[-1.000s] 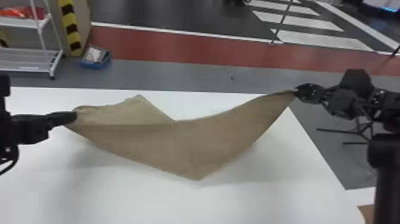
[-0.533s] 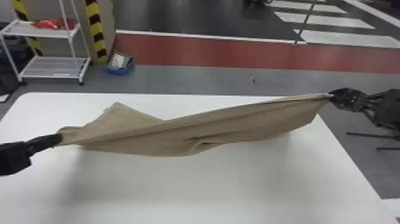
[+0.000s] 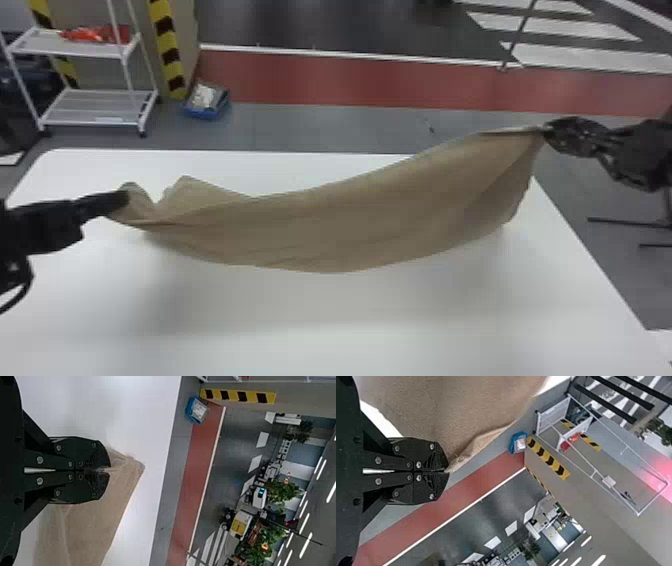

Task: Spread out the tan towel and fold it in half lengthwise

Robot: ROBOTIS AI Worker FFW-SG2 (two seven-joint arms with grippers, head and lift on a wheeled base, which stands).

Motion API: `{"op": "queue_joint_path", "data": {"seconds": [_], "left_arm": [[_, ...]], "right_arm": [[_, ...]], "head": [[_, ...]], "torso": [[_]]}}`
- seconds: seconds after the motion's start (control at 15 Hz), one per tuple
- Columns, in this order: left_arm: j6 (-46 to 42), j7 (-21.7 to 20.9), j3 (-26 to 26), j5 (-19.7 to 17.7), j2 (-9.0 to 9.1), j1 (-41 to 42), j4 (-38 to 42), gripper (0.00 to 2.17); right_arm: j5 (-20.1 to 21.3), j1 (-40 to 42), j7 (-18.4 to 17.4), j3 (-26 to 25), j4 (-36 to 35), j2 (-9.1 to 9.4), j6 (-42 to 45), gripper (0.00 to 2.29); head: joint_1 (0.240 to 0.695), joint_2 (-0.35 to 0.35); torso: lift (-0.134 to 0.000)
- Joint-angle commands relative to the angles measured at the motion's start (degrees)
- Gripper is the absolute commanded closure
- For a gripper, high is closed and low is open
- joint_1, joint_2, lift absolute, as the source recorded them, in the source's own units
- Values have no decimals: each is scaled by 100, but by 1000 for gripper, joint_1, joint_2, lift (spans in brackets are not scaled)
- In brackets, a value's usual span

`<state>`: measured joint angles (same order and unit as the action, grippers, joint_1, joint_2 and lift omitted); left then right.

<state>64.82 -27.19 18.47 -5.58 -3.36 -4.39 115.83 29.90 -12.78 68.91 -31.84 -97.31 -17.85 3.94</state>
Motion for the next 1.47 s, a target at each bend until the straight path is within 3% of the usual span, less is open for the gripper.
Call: {"op": "queue_joint_path", "data": {"seconds": [0.0, 0.13, 0.2, 0.27, 0.33, 0.47, 0.53, 0.67, 0.73, 0.93, 1.0, 1.27, 1.33, 1.4], "left_arm": [[36, 311, -529, 75, -16, -1468, -1511, 2145], [18, 539, -819, 268, 2, -2558, -2416, 2145], [36, 575, -827, 251, 10, -2777, -2443, 2145], [106, 592, -819, 207, 2, -2786, -2100, 2145], [405, 583, -792, 101, -34, -2619, -1652, 2145], [528, 531, -397, -127, -69, -1793, -685, 2145], [510, 531, -89, -356, -78, -1213, -263, 2145], [247, 504, 403, -883, -78, 44, 440, 2145], [-193, 487, 421, -971, -69, 571, 555, 2145], [-1845, 610, 201, -953, 98, 1916, 388, 2148], [-2408, 645, 183, -936, 186, 2232, 212, 2148], [-3164, 662, 192, -822, 256, 2654, -465, 2142], [-3199, 671, 218, -822, 256, 2681, -535, 1885], [-3339, 671, 236, -822, 265, 2733, -527, 1393]], "right_arm": [[183, -1042, -413, 591, 722, 36, -812, 2165], [200, -1895, -835, 820, 1144, 36, -1497, 2165], [183, -2176, -985, 767, 1170, 36, -1638, 2165], [51, -2290, -976, 600, 1091, 19, -1954, 2165], [-151, -2229, -923, 486, 845, -61, -2113, 2165], [-714, -1473, -774, 2, 212, -289, -2095, 2165], [-969, -858, -721, -314, -69, -315, -1779, 2165], [-1435, 338, -695, -877, -341, -289, -829, 2165], [-1443, 795, -695, -964, -315, -245, -285, 2165], [-1408, 1867, -510, -964, 36, 1, 1385, 2165], [-1338, 2069, -378, -956, 186, 71, 1860, 2165], [-758, 2552, -308, -806, 757, 10, 2880, 2165], [-714, 2605, -308, -780, 792, 10, 2950, 2165], [-705, 2667, -299, -771, 784, 10, 2950, 2148]], "head": [[657, -142], [603, -144], [566, -147], [492, -155], [456, -160], [412, -174], [405, -183], [462, -200], [496, -204], [629, -210], [695, -200], [695, -168], [695, -164], [695, -160]], "torso": [[-118], [-118], [-118], [-118], [-118], [-118], [-118], [-118], [-118], [-118], [-118], [-118], [-118], [-118]]}}
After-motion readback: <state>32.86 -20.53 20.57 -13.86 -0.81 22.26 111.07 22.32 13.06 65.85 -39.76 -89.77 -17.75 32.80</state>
